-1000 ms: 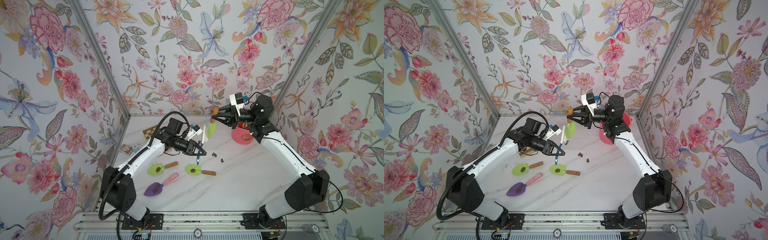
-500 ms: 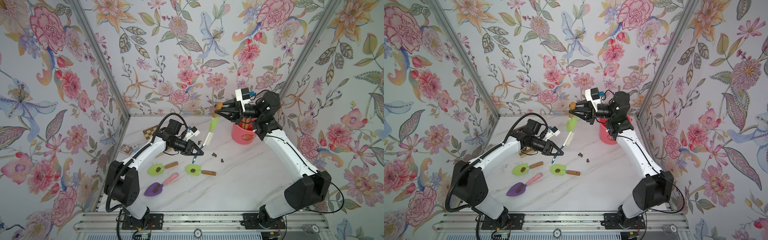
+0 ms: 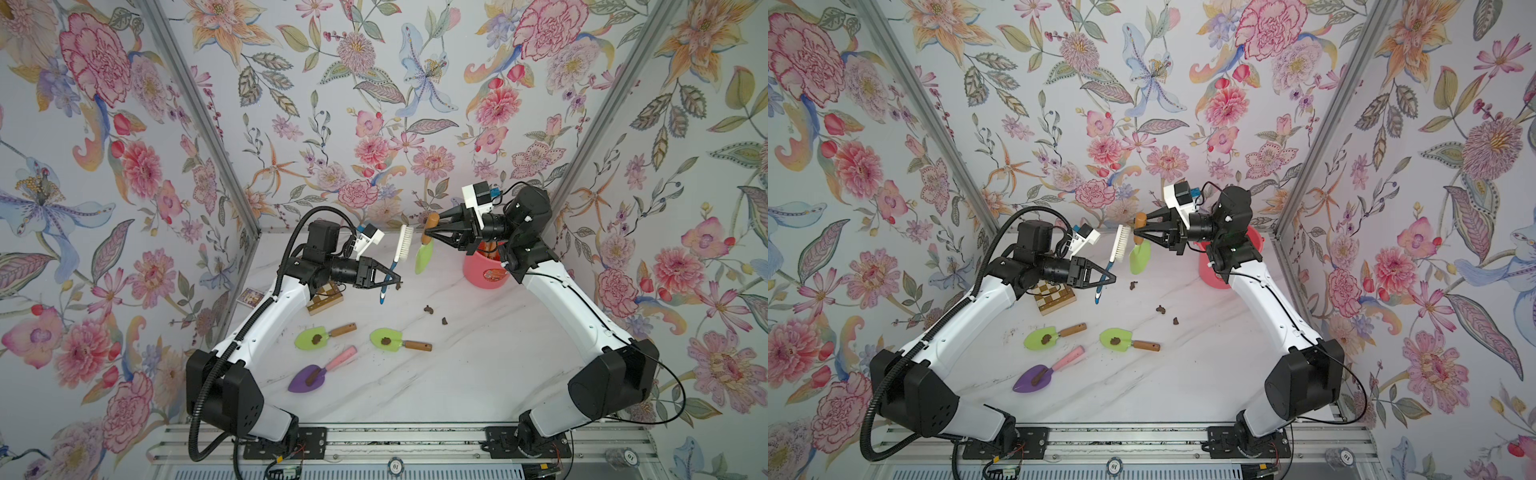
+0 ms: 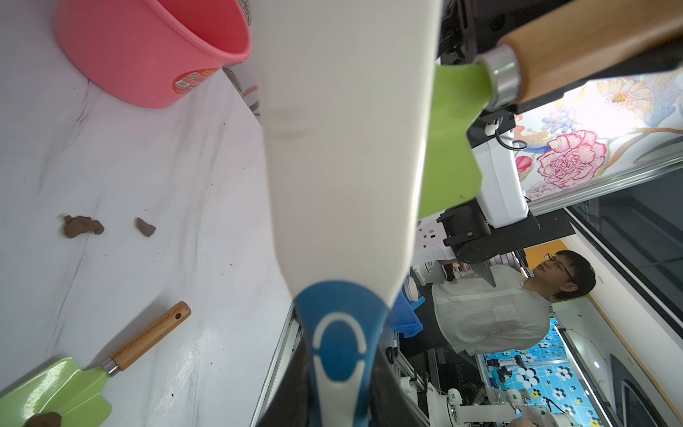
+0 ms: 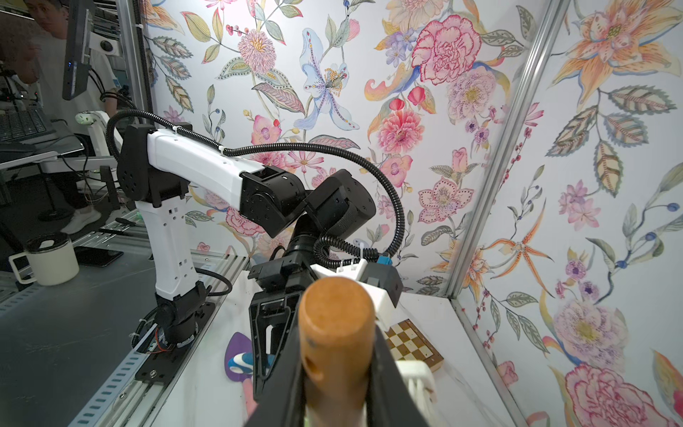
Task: Brush the soil off the hand trowel and place it into the bucket
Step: Brush off the soil from the hand trowel, then place the hand trowel in the bucket.
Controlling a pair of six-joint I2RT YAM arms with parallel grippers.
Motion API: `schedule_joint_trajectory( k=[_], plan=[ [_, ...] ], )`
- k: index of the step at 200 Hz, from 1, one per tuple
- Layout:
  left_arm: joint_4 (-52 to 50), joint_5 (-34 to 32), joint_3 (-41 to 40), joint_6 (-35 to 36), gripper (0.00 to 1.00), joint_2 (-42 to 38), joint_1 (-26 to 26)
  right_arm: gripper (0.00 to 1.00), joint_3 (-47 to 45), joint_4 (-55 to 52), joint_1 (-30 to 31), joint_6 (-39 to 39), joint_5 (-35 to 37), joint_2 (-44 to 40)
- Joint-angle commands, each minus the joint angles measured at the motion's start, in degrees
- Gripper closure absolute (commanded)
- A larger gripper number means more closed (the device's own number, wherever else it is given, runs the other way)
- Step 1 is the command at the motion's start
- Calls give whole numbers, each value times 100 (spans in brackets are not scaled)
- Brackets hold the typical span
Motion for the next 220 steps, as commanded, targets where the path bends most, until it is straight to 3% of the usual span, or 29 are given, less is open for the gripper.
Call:
schedule_joint_trajectory(
  k=[1,46,84,107,129,168,192,206,220],
  plan=[
    [-447,152,275,348,100,127,-199,94,338,175,82,223,-174,212],
    [-2080,-203,568,1798,100,856,-605,94,616,890,146,860,-345,492],
    [-1832,-319,204,1803,100,1268,-656,95,692,1026,5,958,-315,440],
    [-1506,-545,160,1549,100,1381,-657,94,533,1021,-238,942,50,292],
    [-904,-1019,92,995,100,1400,-639,93,154,733,-591,636,1084,25],
    [-391,-2489,240,278,100,1414,-632,93,15,-1264,-906,-957,4354,-233],
    [63,-2937,311,48,100,1300,-677,93,-256,-1129,-1087,-1366,6350,-109],
    [330,-3081,338,-104,100,1277,-685,94,-451,-726,-1368,-1239,6867,35],
    [459,-3193,362,-191,100,1290,-704,94,-547,-400,-1718,-927,6856,213]
  ],
)
